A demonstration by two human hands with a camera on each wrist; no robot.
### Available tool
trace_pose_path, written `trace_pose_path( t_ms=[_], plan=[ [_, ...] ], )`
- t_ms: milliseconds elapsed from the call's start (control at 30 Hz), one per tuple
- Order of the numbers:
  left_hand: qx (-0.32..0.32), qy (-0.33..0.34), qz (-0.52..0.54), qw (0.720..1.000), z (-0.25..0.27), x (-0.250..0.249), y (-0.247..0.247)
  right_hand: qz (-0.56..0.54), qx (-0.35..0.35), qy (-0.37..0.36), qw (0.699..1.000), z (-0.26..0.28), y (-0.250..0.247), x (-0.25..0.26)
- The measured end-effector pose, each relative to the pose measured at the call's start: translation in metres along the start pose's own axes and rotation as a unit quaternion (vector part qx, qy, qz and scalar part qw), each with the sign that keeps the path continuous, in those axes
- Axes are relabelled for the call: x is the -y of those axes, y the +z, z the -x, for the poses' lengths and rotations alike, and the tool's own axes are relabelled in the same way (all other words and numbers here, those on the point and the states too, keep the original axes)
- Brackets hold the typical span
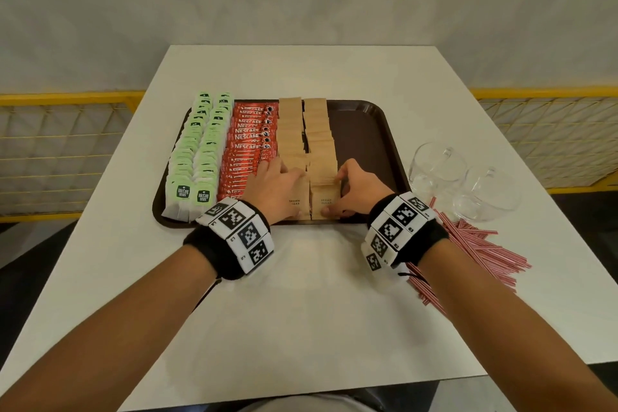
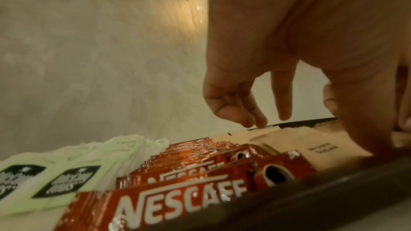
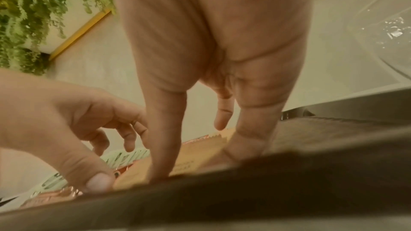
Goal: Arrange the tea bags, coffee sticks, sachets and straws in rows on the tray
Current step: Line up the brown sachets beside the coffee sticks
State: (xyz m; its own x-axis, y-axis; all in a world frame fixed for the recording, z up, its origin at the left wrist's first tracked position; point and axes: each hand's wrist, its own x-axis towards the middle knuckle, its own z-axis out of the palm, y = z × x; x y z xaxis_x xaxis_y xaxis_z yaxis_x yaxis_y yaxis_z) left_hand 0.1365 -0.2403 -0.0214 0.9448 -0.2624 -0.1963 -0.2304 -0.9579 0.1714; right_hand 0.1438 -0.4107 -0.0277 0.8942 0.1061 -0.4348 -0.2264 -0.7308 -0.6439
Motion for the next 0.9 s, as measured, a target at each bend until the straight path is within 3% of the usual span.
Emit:
trace_pose_path(
  t_ms=[100, 267, 500, 600, 700, 833, 900],
  plan=[
    [-0.015, 0.005, -0.014, 1.0, 0.002, -0.002, 0.0, -0.005, -0.035, -0.013, 0.999, 0.0, -0.002, 0.002],
    [0.054, 0.004, -0.082, 0.995, 0.004, -0.007, 0.013, -0.176, 0.005, -0.003, 0.984, -0.01, 0.016, 0.008],
    [0.072, -0.024, -0.045, 0.996, 0.005, -0.014, 0.014, -0.305, -0.041, 0.032, 0.951, -0.02, 0.013, 0.012],
    [0.064, -0.032, -0.003, 0.997, -0.006, -0.022, 0.011, -0.324, -0.064, 0.045, 0.943, -0.027, -0.004, 0.021],
    [0.074, -0.048, 0.016, 0.996, -0.022, -0.032, 0.017, -0.296, -0.054, 0.03, 0.953, -0.029, -0.005, 0.034],
    [0.069, -0.062, 0.003, 0.996, -0.026, -0.035, 0.033, -0.293, -0.025, 0.008, 0.956, -0.059, 0.01, 0.011],
    [0.058, -0.056, 0.007, 0.997, -0.025, -0.034, 0.035, -0.291, -0.023, 0.024, 0.956, -0.039, 0.002, 0.025]
  ],
)
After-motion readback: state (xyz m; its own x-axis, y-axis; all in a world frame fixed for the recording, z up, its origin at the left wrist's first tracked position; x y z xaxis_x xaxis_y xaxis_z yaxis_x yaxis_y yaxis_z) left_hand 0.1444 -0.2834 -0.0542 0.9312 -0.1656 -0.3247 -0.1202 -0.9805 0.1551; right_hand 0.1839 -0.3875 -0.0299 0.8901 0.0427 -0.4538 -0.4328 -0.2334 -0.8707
